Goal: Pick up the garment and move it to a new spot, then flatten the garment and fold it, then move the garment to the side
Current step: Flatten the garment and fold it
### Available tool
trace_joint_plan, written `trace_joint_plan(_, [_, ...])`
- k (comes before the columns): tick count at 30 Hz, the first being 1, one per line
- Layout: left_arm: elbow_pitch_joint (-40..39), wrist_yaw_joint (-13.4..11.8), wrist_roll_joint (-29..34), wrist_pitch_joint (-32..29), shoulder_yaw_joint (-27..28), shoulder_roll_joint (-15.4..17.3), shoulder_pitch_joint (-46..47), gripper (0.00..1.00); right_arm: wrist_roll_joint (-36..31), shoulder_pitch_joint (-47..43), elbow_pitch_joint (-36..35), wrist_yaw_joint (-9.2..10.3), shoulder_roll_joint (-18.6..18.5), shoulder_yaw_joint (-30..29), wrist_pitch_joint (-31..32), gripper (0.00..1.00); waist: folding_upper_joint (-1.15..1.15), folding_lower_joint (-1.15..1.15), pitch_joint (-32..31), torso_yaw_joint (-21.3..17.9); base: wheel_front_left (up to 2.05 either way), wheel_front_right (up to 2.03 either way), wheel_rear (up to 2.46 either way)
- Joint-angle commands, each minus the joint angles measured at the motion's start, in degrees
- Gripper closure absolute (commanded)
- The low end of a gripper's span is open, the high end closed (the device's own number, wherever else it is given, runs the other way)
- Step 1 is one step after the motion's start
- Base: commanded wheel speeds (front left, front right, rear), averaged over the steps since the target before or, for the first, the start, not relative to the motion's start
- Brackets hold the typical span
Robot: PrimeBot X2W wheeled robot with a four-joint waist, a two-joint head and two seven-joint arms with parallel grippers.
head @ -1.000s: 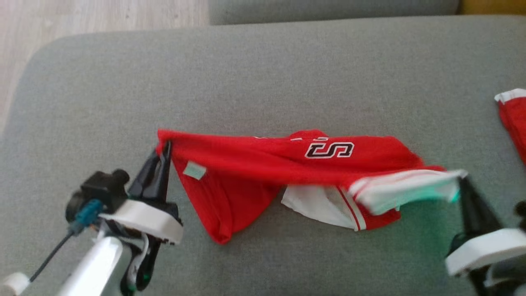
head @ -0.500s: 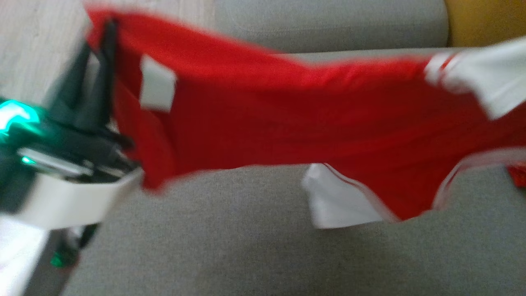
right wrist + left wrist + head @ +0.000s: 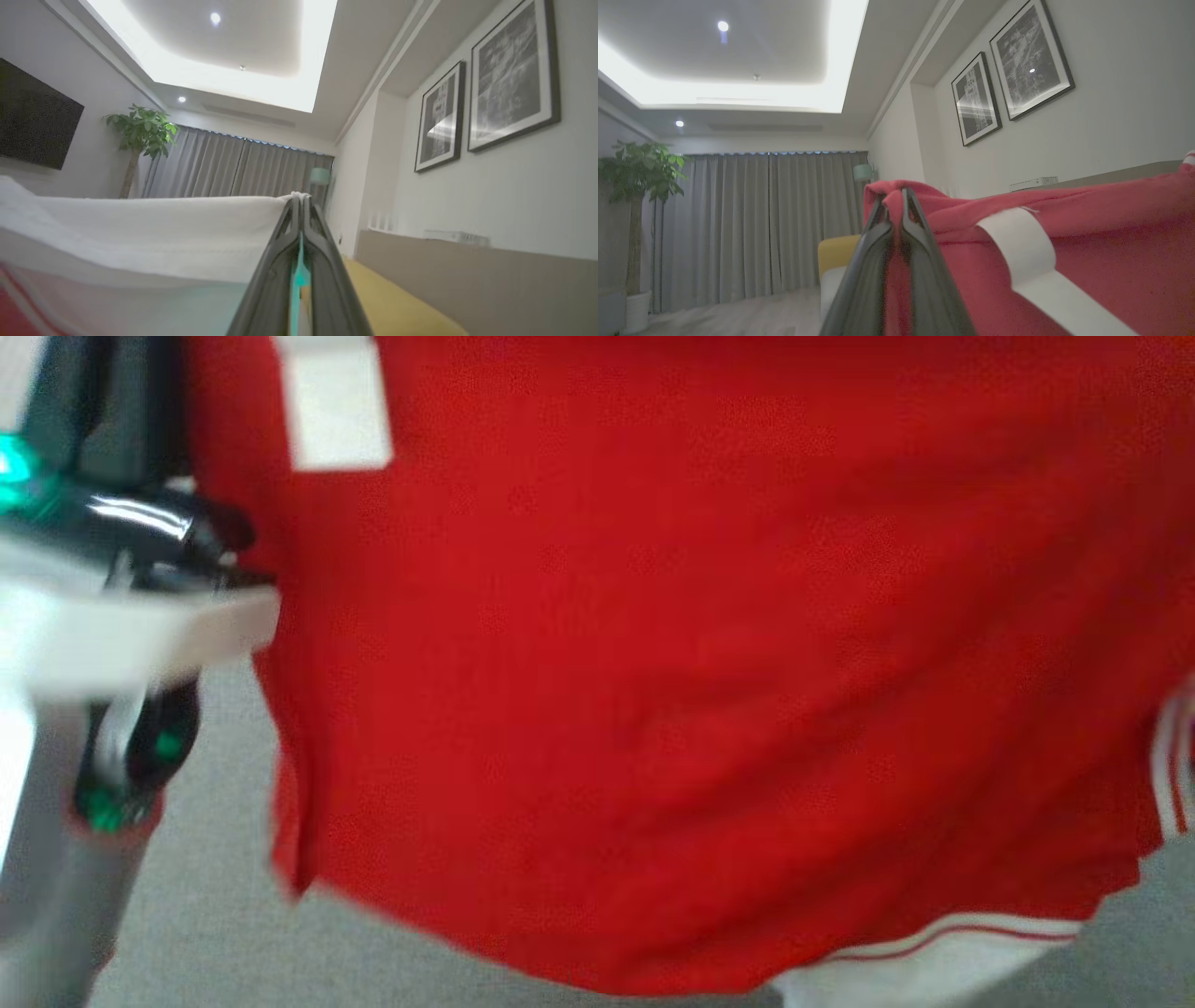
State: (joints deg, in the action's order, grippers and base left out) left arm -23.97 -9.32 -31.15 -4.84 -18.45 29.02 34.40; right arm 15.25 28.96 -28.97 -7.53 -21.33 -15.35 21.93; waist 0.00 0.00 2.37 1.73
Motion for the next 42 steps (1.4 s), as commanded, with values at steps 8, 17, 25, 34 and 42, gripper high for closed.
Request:
trace_joint_plan(8, [26.29, 7.0, -8.11, 6.49, 3.14, -6.18, 15.3, 1.0, 3.08, 17.44, 22.1, 0.04, 0.81, 8.75, -7.0, 1.0, 0.0, 0.0, 3.45, -0.42, 0.0, 0.0, 0.0])
trace_joint_plan(17, [62.65, 12.81, -11.7, 10.82, 2.75, -12.81, 26.73, 1.0, 2.82, 29.49, 48.81, 0.04, 9.61, 16.11, -13.66, 1.0, 0.0, 0.0, 4.22, -3.25, 0.0, 0.0, 0.0])
trace_joint_plan(25, [83.96, 15.99, -13.98, 12.25, -0.51, -19.8, 18.69, 1.0, 6.3, 16.33, 67.07, 0.04, 15.54, 20.85, -18.08, 1.0, 0.0, 0.0, 7.64, -3.96, 0.0, 0.0, 0.0])
trace_joint_plan(34, [92.07, 16.75, -15.99, 17.03, -2.14, -23.23, 10.12, 1.0, 13.59, 0.97, 70.94, 0.04, 16.63, 22.91, -25.23, 1.0, 0.0, 0.0, 9.3, -3.28, 0.0, 0.0, 0.0])
trace_joint_plan(42, [84.58, 16.77, -13.51, 19.71, -3.42, -20.01, 2.4, 1.0, 13.46, -17.7, 51.04, 0.04, 13.07, 17.76, -23.69, 1.0, 0.0, 0.0, 6.37, -1.68, 0.0, 0.0, 0.0])
